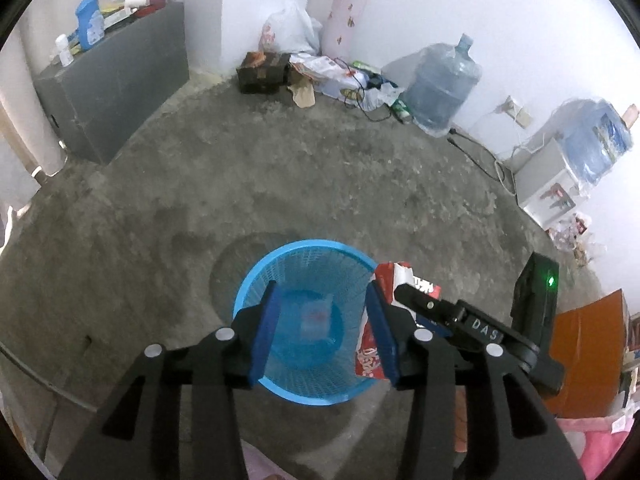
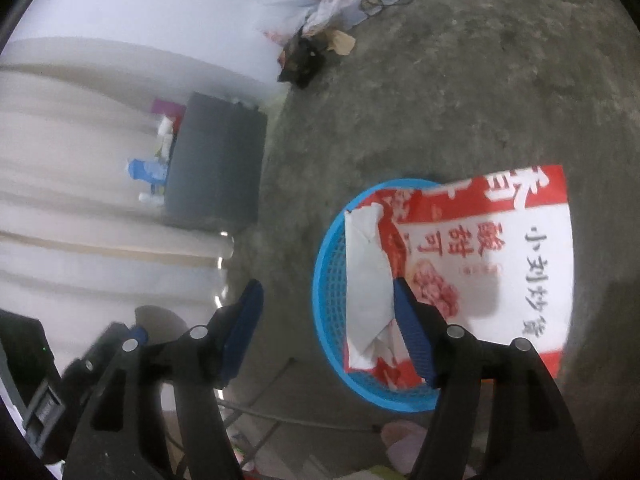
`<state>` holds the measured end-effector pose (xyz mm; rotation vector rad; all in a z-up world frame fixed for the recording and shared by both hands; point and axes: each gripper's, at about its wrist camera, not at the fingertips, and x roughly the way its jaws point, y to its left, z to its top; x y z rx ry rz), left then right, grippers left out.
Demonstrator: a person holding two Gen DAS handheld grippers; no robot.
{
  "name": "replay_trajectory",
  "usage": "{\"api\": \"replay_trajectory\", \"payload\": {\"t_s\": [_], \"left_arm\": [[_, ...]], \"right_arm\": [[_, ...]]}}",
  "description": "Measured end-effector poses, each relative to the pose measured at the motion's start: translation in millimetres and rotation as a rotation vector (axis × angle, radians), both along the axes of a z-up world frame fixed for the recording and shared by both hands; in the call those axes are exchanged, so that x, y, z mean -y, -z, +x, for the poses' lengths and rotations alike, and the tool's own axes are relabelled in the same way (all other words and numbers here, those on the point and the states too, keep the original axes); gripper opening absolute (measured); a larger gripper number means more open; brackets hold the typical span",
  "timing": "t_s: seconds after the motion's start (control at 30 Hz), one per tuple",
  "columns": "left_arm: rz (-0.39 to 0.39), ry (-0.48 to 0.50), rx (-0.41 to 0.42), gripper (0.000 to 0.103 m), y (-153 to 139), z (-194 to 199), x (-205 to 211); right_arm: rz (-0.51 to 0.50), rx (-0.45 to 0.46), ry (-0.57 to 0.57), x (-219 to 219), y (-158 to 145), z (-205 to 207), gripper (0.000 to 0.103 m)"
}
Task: Collect trash
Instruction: 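Carry the snack bag with the right gripper over the blue wastebasket and release, then swing both tools back toward the cluttered table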
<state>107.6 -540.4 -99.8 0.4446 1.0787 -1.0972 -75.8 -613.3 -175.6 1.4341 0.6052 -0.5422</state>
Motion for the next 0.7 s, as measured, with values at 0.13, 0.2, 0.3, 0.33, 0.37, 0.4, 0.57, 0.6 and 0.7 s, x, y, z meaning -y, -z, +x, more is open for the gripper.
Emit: {"api": "replay_trajectory", "payload": {"t_s": [0.13, 0.2, 0.3, 0.33, 0.37, 0.4, 0.57, 0.6, 0.7], "left_arm": [[-0.026, -0.018, -0.012, 0.044, -14, 0, -11], [-0.044, -0.023, -0.018, 0.046, -23, -1, -20], [-0.08, -0.041, -0.022, 0.052, -40, 1, -42], [-0.098, -0.05, -0.023, 0.054, -48, 2, -52], [-0.114, -0.06, -0.021, 0.057, -56, 3, -61], [-0.127, -0.069, -0.015, 0.059, -62, 4, -69], [-0.19, -0.123, 0.026, 0.067, -94, 8, -120], [-0.198, -0.133, 0.031, 0.069, -98, 8, -129], [-0.234, -0.167, 0.036, 0.072, -110, 9, -164]], "right_arm": [[0.04, 0.033, -0.048, 2, 8, 11, 0.069], [0.053, 0.025, -0.083, 3, 14, 22, 0.077], [0.082, -0.081, -0.143, 3, 32, 40, 0.09], [0.074, -0.117, -0.164, 1, 33, 44, 0.091], [0.051, -0.19, -0.2, 0, 37, 50, 0.092], [0.035, -0.23, -0.215, -1, 38, 52, 0.092], [-0.008, -0.255, -0.216, -11, 24, 39, 0.092], [-0.02, -0.25, -0.214, -14, 18, 36, 0.092], [-0.104, -0.258, -0.234, -26, -10, 28, 0.092]]}}
